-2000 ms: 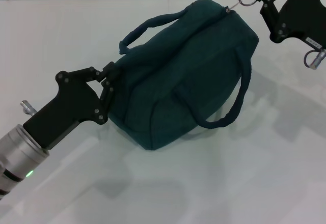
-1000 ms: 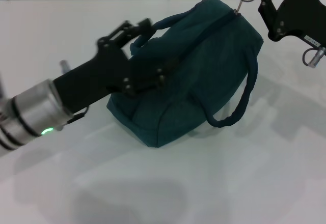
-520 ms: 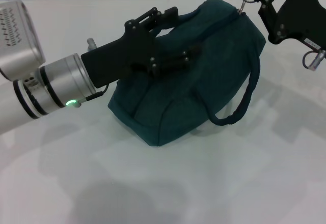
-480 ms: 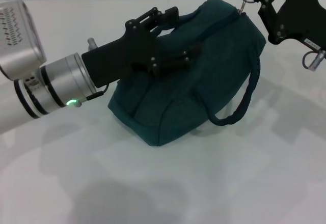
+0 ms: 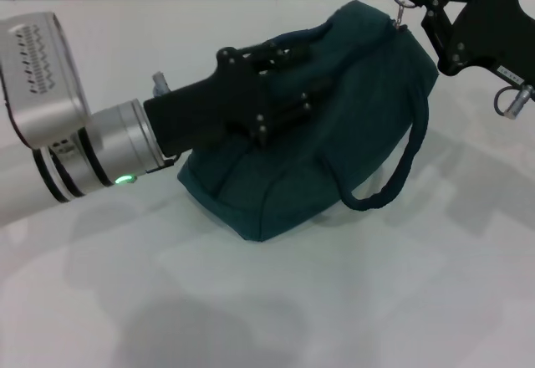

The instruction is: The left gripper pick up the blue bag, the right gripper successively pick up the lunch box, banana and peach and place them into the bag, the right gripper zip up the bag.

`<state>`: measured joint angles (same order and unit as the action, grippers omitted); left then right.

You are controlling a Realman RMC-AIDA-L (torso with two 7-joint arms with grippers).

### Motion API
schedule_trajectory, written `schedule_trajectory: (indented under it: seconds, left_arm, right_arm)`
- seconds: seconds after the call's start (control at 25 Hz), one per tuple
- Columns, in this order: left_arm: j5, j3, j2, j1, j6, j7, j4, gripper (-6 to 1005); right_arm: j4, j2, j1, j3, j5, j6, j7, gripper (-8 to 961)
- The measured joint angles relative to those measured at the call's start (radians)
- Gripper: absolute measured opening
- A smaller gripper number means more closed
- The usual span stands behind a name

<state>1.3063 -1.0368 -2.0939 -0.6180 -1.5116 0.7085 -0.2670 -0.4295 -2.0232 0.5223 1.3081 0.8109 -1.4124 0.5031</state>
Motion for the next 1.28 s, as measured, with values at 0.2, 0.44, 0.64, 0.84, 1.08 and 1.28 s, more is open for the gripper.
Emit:
schedule_trajectory:
  seconds: [0.2,0.44,0.64,0.84,1.08,1.28]
  left_arm:
    - [0.001,-0.030,0.000,-0.004,0.001,-0.029,0.000,478]
    - [-0.004,-0.037,0.000,-0.001,0.001,-0.067,0.000,239]
    - [-0.009,-0.036,-0.004,0.006,-0.004,-0.134,0.011,83]
    - [-0.021,-0.037,-0.011,0.029,-0.019,-0.207,0.016,53]
    - [-0.066,-0.036,-0.005,0.068,-0.055,-0.244,0.005,41]
    - [-0.095,-0.036,-0.001,0.090,-0.056,-0.263,0.002,41]
  right_arm:
    - [0.001,0.000,0.000,0.000,-0.001,-0.004,-0.001,20]
    - [0.002,0.000,-0.004,0.000,-0.001,-0.011,-0.001,21]
    - [0.003,0.000,-0.005,0.000,-0.001,-0.011,-0.001,21]
    - [0.012,0.000,-0.005,-0.004,-0.001,-0.015,0.000,21]
    - [0.032,0.000,-0.001,-0.006,-0.019,-0.026,0.004,22]
    - [0.047,0.002,-0.001,-0.008,-0.044,-0.015,0.023,22]
